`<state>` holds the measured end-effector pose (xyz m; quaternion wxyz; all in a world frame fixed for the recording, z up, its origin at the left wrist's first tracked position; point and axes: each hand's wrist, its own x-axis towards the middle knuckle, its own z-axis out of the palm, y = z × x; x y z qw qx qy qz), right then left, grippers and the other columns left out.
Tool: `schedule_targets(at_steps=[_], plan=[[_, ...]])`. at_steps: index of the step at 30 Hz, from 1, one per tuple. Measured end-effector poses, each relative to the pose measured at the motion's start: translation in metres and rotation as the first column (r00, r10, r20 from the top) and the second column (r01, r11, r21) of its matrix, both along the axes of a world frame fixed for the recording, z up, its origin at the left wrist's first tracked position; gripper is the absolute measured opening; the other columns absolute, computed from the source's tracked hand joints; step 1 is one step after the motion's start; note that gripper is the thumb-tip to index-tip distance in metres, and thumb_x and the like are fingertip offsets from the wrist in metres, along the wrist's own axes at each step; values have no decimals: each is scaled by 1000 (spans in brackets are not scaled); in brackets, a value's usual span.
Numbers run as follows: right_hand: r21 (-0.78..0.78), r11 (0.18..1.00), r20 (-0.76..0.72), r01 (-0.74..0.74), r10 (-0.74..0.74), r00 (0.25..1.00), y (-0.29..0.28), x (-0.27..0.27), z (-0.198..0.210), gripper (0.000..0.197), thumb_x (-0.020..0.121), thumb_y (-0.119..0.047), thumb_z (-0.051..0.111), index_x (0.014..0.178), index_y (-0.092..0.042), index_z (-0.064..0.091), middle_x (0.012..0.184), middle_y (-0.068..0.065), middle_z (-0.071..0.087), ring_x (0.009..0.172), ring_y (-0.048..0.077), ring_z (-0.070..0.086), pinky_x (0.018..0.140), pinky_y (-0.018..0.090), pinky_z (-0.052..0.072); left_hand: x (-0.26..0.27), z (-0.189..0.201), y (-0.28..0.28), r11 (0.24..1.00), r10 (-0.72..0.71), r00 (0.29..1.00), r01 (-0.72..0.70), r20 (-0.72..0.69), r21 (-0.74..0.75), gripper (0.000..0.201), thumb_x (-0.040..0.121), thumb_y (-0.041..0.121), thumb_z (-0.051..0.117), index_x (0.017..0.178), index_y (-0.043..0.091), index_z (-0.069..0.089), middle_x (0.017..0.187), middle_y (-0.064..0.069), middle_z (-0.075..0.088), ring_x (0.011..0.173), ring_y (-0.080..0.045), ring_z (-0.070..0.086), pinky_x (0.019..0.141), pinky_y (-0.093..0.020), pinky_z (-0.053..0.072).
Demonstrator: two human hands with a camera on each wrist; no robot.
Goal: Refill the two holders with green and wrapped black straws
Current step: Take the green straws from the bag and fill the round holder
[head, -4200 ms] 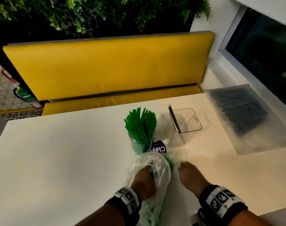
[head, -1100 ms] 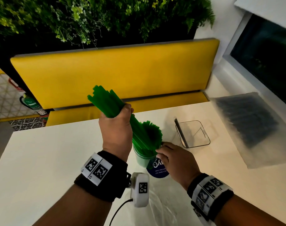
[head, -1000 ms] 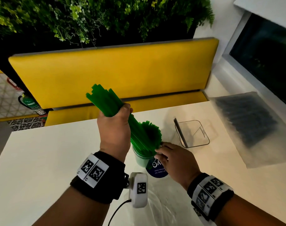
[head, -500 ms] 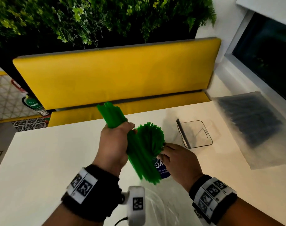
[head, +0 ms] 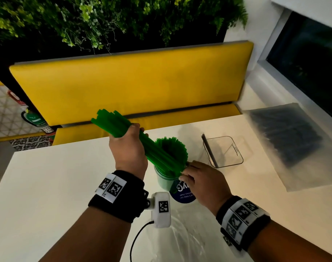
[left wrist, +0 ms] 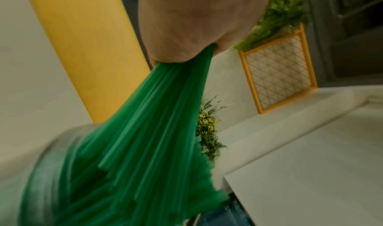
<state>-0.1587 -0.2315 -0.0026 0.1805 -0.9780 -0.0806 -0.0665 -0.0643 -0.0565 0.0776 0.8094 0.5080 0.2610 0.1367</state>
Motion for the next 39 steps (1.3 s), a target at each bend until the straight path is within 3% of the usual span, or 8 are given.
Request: schedule_targets(at_steps=[6,16,19,23,26,31,35,39], plan=[[-83,997,-72,-7,1,997,-1,2,9,53,97,-58,30,86,-27,71,79,-8,69,75,10,63,59,25,47,-14,-3,1,984,-107,978,77,180,163,9,85,6,66,81,14,63,69,1,64,69,-21,65,76,-43,61],[-181,983,-161,25,-55,985,2,15,28,56,90,-59,31,75,-23,71,67,-2,65,68,16,63,61,31,52,-17,-6,13,982,-132,973,102,190,160,4,91,-1,62,91,3,61,75,-7,64,70,-22,67,81,-53,60],[-177,984,-236,-28,-14,972,-2,18,35,52,87,-52,30,76,-23,72,71,-3,67,81,17,63,69,32,51,-18,-6,13,982,-141,971,112,193,151,4,91,0,62,94,2,61,77,-9,64,71,-22,67,83,-55,60],[-175,980,-356,-99,31,934,-7,23,47,48,81,-57,35,106,-39,72,108,-12,73,122,12,53,96,35,46,-18,-5,13,978,-158,969,127,189,163,4,91,0,62,92,3,61,76,-6,65,70,-20,68,82,-55,60],[-197,974,-387,-114,30,922,-6,24,52,54,81,-66,32,106,-40,72,105,-9,73,117,14,53,94,37,44,-18,-5,13,976,-166,967,133,195,173,3,91,0,62,94,1,62,78,-9,64,71,-22,68,82,-56,59],[-326,935,-334,-142,27,942,0,27,50,59,96,-60,26,81,-24,70,80,0,69,97,22,58,82,39,47,-19,0,10,966,-183,960,135,211,221,4,90,0,64,93,-3,64,74,-5,66,71,-24,69,79,-52,61],[-369,918,-333,-144,13,943,5,31,49,54,98,-56,30,81,-23,70,84,0,70,101,23,57,86,40,45,-26,5,-2,927,-240,945,155,224,341,3,85,5,68,82,6,67,73,-13,67,69,-30,67,68,-40,58],[-410,900,-368,-146,-17,930,8,35,49,56,96,-61,30,97,-25,73,94,3,68,105,22,55,91,41,43,-34,8,-25,890,-270,931,145,245,431,7,84,2,70,87,-2,65,73,-12,65,63,-15,62,58,-26,52]])
